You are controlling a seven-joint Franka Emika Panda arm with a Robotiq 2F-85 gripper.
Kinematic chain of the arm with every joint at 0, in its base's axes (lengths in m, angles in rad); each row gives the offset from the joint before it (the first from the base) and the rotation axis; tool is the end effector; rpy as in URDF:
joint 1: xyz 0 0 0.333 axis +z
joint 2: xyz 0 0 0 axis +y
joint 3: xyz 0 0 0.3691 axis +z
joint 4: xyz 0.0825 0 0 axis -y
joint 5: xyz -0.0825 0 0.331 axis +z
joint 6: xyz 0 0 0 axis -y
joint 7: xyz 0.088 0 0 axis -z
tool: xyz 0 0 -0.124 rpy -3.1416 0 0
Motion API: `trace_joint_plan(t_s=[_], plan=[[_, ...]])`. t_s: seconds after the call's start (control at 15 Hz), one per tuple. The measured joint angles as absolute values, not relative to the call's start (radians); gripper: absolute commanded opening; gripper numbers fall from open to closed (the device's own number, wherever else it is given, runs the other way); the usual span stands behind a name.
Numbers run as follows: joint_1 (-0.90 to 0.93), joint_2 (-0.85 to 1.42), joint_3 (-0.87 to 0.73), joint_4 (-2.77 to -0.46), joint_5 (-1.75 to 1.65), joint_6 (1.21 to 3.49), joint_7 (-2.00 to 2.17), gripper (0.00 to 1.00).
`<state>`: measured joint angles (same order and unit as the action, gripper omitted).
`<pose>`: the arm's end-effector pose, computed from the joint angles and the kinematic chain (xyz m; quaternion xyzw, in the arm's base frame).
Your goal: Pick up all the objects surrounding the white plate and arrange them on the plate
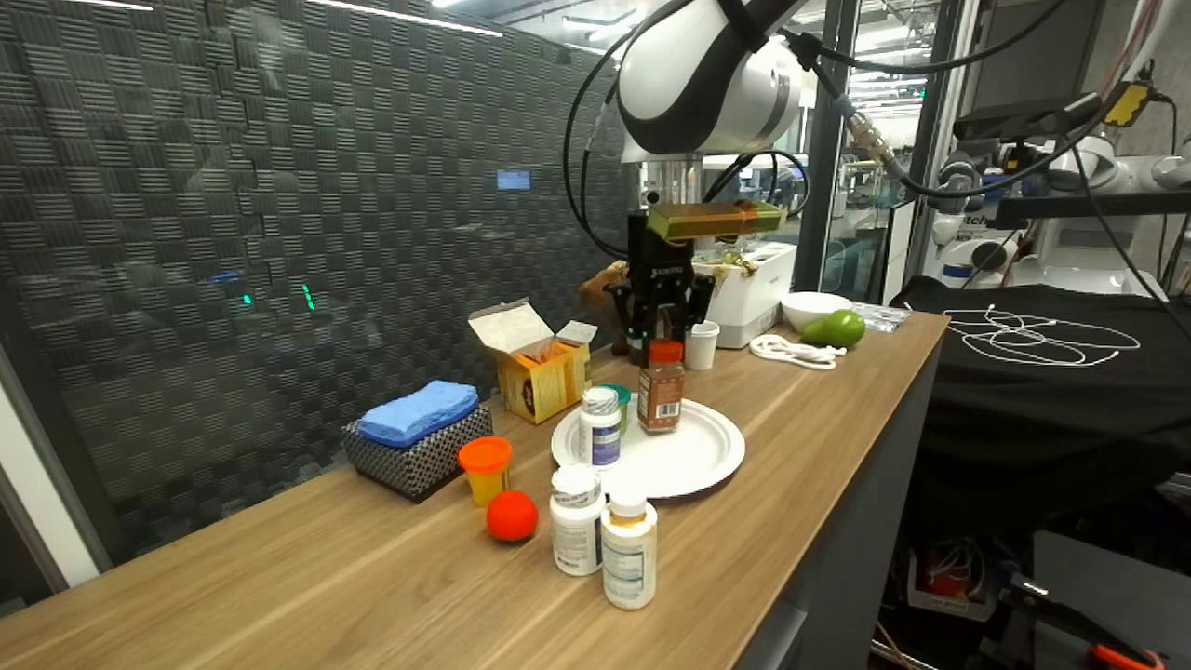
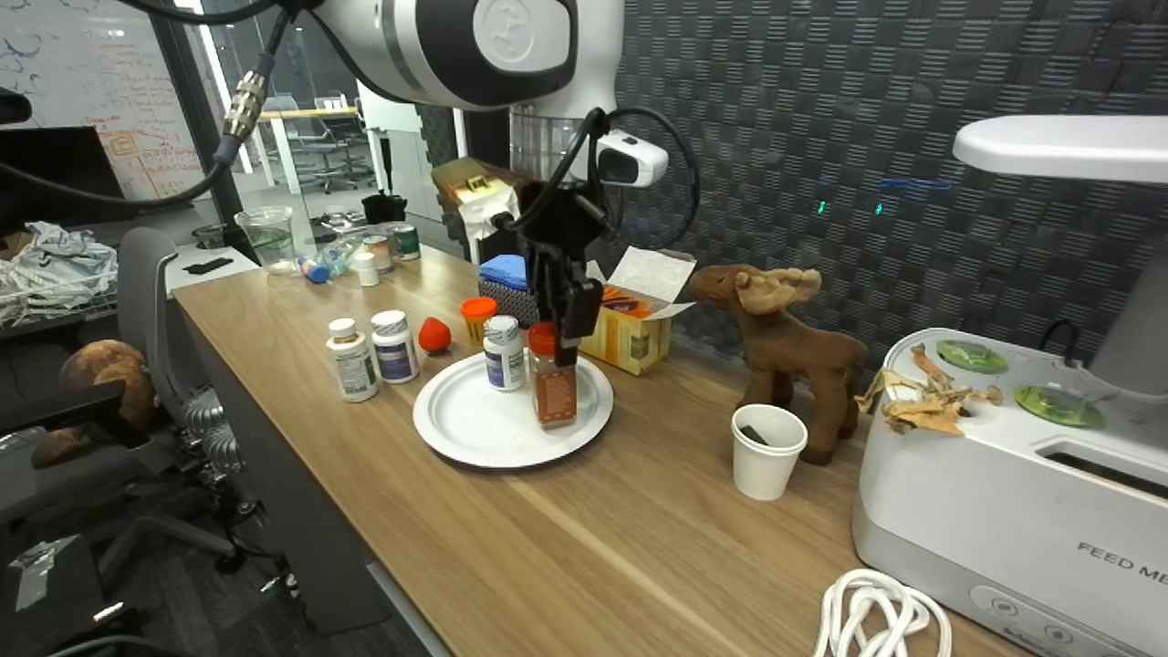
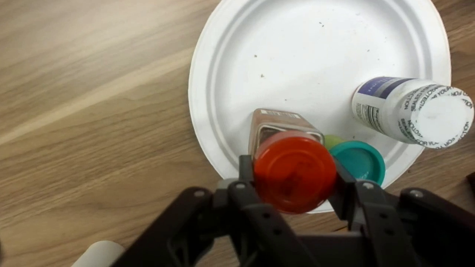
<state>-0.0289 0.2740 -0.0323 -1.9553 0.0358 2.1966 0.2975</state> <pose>0.5746 -0.0322 0.4020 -0.9819 0.1884 0.0173 0.0080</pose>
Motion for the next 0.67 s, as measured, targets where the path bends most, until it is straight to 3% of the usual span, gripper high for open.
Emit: trace_joint_plan(t_s=[0.27, 0.33, 0.67], plan=[[-0.029, 0.295, -0.032, -1.944, 0.044, 2.196, 0.297, 0.24], [-0.029, 0.296, -0.032, -1.941, 0.044, 2.196, 0.297, 0.72], [-0.026, 0.298, -0.032, -1.938, 0.045, 2.195, 0.297, 1.0]])
